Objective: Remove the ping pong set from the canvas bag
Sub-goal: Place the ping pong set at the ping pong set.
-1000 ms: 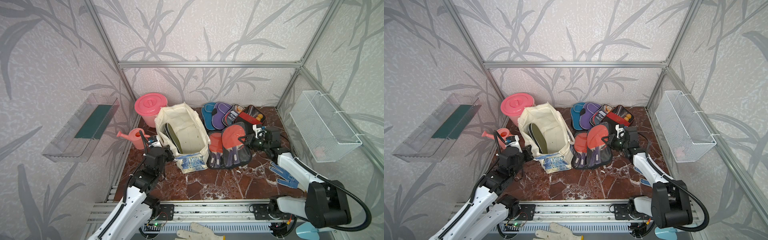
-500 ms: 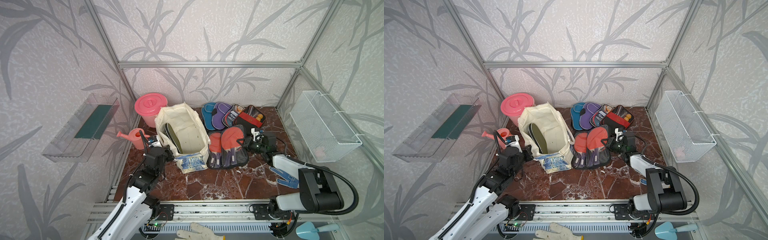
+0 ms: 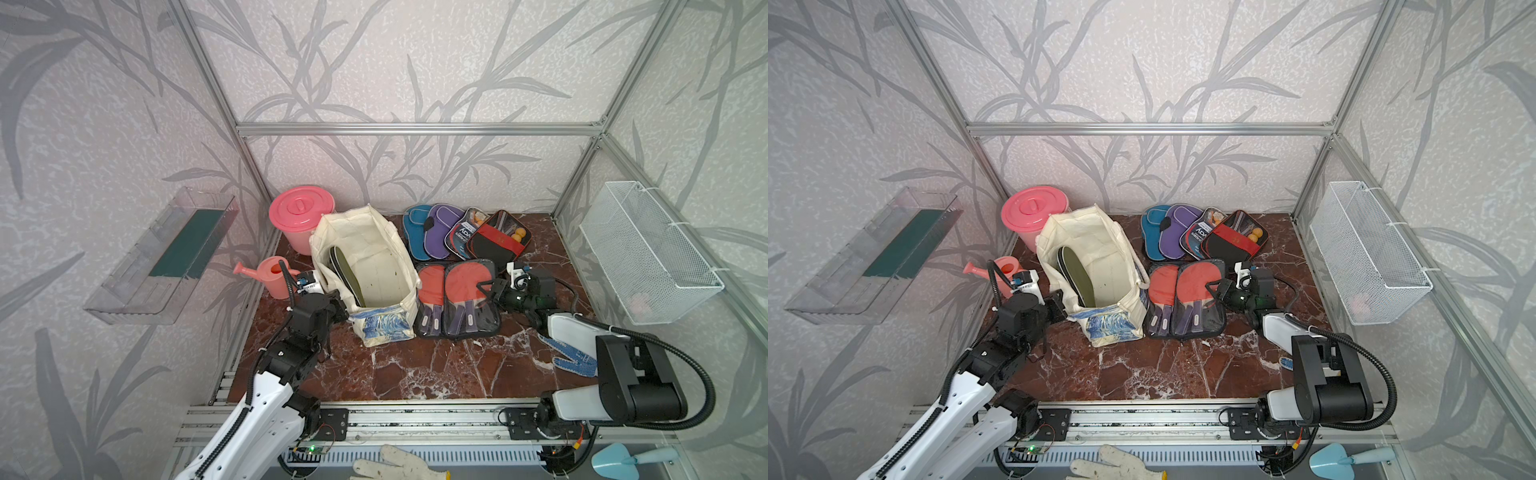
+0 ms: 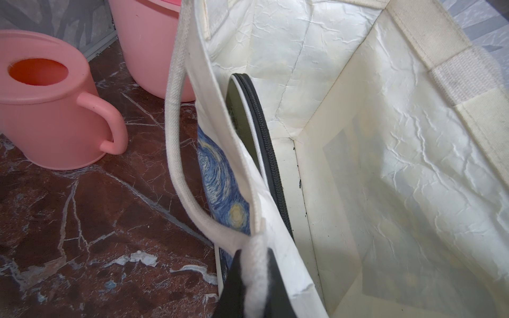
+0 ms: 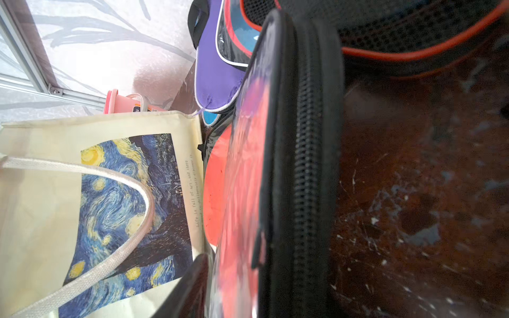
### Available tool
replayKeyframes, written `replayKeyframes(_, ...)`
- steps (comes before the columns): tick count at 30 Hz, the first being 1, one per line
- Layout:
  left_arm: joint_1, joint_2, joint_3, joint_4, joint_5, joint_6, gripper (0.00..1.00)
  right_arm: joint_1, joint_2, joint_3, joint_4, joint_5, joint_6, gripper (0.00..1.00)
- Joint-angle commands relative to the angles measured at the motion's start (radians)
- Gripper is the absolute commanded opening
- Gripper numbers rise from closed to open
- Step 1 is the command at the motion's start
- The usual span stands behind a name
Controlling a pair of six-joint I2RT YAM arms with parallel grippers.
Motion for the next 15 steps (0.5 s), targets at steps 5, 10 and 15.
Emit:
replayKeyframes(5, -0.001, 0.005, 0.025, -0.009, 0.012, 0.016, 0.00, -0.020, -0.025, -0.007, -0.041, 0.017, -0.069, 0.69)
replayKeyframes(10, 0.000, 0.001, 0.023, -0.005, 0.013, 0.020, 0.00, -0.022, -0.044, -0.001, -0.128, 0.071, -0.114, 0.90)
replayKeyframes(15, 0.000, 0.000, 0.024, -0.002, 0.017, 0.020, 0.00, -0.021, -0.051, 0.002, -0.170, 0.103, -0.154, 0.93)
